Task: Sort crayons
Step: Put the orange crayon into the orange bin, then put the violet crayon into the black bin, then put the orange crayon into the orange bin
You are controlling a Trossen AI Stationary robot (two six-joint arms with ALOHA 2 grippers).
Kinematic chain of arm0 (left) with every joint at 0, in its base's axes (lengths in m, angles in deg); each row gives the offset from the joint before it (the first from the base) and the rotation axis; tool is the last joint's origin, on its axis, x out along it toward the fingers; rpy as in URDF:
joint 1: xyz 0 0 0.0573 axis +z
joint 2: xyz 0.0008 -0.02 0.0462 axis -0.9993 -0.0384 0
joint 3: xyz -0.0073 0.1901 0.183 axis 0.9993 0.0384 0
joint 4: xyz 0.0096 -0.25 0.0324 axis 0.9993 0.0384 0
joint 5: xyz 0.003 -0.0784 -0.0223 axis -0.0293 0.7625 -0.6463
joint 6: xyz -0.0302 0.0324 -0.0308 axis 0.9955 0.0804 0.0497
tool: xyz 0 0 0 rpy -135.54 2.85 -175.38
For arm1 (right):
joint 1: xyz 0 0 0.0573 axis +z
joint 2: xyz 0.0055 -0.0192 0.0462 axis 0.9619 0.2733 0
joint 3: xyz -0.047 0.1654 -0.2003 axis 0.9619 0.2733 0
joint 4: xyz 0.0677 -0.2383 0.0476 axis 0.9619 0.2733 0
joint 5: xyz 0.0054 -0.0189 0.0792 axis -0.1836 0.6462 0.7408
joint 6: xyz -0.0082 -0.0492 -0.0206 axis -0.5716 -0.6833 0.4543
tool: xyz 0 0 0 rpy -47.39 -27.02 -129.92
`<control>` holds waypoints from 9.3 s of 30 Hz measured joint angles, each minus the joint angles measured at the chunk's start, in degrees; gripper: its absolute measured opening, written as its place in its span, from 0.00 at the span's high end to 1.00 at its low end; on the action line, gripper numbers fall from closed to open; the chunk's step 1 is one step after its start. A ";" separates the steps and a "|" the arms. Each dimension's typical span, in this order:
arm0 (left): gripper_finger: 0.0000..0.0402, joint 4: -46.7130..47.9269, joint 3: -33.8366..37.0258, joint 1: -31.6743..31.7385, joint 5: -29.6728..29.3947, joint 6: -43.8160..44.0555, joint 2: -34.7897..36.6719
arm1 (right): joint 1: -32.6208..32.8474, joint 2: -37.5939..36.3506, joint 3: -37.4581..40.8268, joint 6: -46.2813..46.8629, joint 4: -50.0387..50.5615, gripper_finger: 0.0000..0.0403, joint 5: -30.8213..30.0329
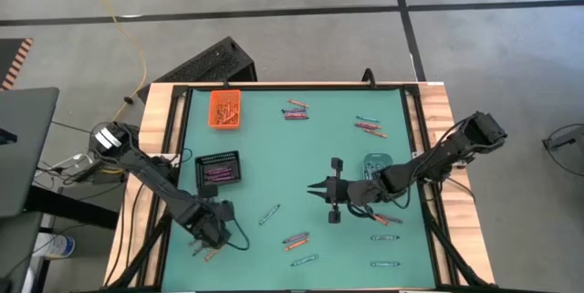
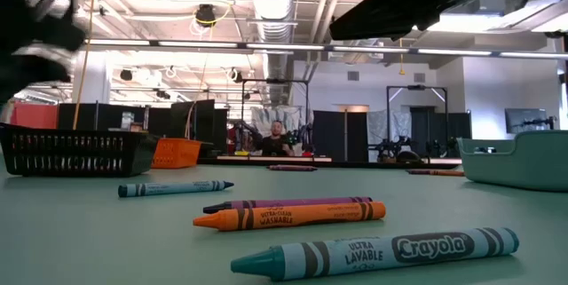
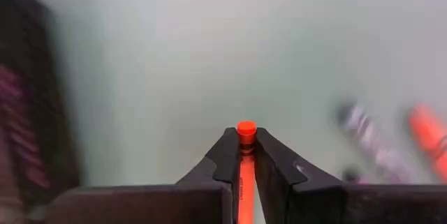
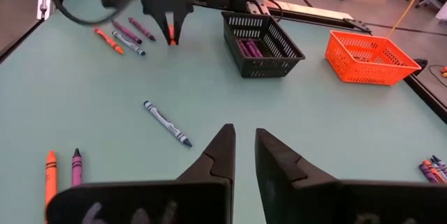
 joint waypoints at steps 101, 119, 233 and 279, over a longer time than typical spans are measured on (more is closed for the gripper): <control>0.68 -5.95 7.22 -8.52 8.35 15.63 11.31 | -2.19 5.57 0.00 -1.42 -2.89 0.87 0.24; 0.68 -7.77 7.14 -7.66 11.53 13.37 3.02 | -2.19 5.57 0.00 -1.55 -2.67 0.87 0.28; 0.81 -73.43 46.41 32.98 -11.00 -59.95 58.53 | -55.61 39.76 -58.00 -11.81 52.29 0.71 35.92; 0.81 -70.43 46.37 32.93 -10.46 -63.39 58.45 | -59.92 47.12 -60.48 -21.81 63.06 0.70 36.92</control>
